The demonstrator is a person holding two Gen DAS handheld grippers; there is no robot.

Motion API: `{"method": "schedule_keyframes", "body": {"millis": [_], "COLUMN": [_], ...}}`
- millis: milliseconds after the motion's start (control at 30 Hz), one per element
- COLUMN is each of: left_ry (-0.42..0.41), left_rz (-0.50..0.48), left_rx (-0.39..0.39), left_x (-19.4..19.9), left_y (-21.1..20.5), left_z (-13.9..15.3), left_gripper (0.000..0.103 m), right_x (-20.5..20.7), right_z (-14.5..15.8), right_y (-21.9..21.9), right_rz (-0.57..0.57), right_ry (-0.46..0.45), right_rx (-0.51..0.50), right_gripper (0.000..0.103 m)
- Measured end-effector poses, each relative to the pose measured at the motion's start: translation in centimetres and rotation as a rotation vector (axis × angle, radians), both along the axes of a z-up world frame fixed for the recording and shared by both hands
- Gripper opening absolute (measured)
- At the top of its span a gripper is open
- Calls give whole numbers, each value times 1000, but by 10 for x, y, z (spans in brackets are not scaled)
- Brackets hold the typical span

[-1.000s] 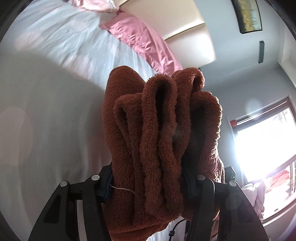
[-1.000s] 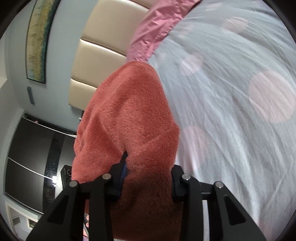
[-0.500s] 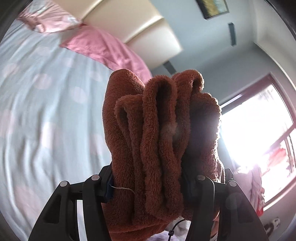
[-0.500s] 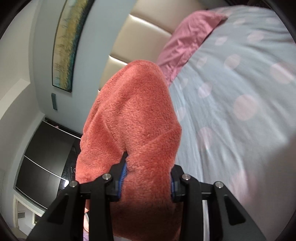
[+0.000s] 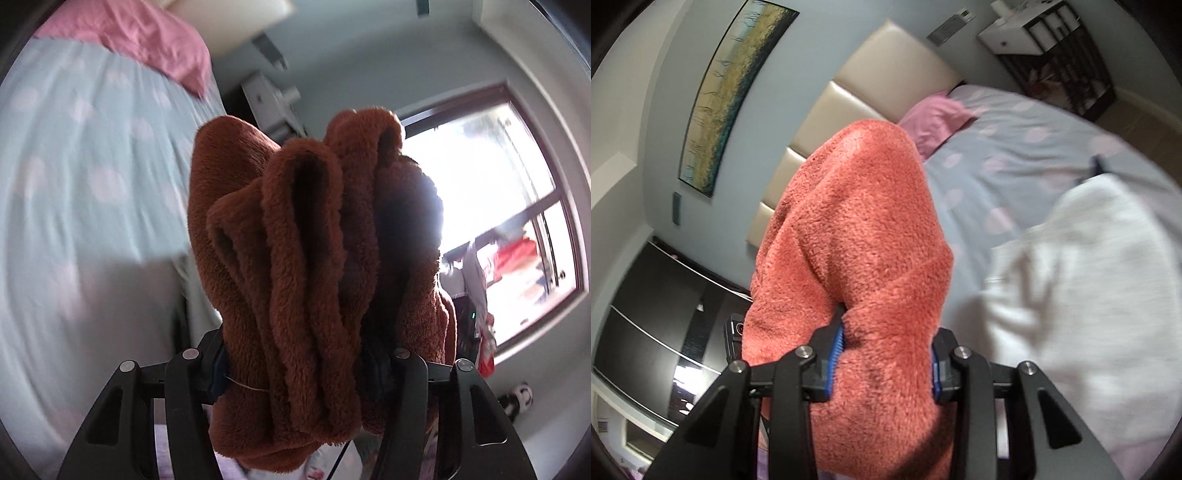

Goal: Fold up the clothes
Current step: 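Lift the fleece bundle with both tools and carry it toward the white cloth stack, then lower the fleece bundle onto the white cloth stack and open both tools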

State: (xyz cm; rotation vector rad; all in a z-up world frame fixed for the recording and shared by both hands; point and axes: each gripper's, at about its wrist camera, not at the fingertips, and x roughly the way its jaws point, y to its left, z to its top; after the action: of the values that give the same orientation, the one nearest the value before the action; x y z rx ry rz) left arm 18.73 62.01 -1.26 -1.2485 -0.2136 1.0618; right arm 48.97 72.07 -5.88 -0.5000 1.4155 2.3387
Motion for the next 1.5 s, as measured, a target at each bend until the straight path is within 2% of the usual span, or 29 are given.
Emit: {"method": "schedule_keyframes", "body": {"millis": [100, 200, 500, 667, 867, 933, 1100, 1233, 1300, 1367, 1400, 1500], "left_ry": [-13, -19, -8, 28, -2, 5, 68, 212, 293, 355, 385, 486], "left_rz": [-61, -95, -109, -129, -134, -133, -123, -75, -40, -31, -27, -48], "left_rx": [-49, -83, -184, -220, -238, -250, -254, -220, -193, -156, -137, -58], "left_x": [34, 55, 85, 88, 86, 86, 84, 82, 83, 86, 88, 94], "left_y": [23, 43, 83, 91, 90, 89, 76, 52, 37, 33, 31, 38], "left_z": [-14, -27, -71, -83, -89, -84, -60, -26, -7, 12, 21, 43], "left_gripper": [58, 58, 58, 58, 64, 67, 67, 67, 67, 67, 67, 67], "right_x": [43, 67, 83, 91, 92, 91, 92, 92, 90, 86, 83, 66], "right_z": [-9, -27, -79, -108, -114, -108, -87, -56, -39, -27, -20, -6], "right_y": [9, 21, 57, 77, 77, 75, 67, 49, 35, 22, 13, -7], "right_rz": [-25, -50, -67, -75, -92, -104, -183, -256, -283, -283, -284, -273], "right_ry": [-25, -31, -73, -97, -150, -178, -283, -395, -426, -420, -424, -469], "right_rx": [-27, -53, -106, -136, -140, -116, -20, 122, 193, 250, 289, 387], "right_gripper": [34, 34, 34, 34, 44, 50, 53, 53, 53, 52, 51, 31]}}
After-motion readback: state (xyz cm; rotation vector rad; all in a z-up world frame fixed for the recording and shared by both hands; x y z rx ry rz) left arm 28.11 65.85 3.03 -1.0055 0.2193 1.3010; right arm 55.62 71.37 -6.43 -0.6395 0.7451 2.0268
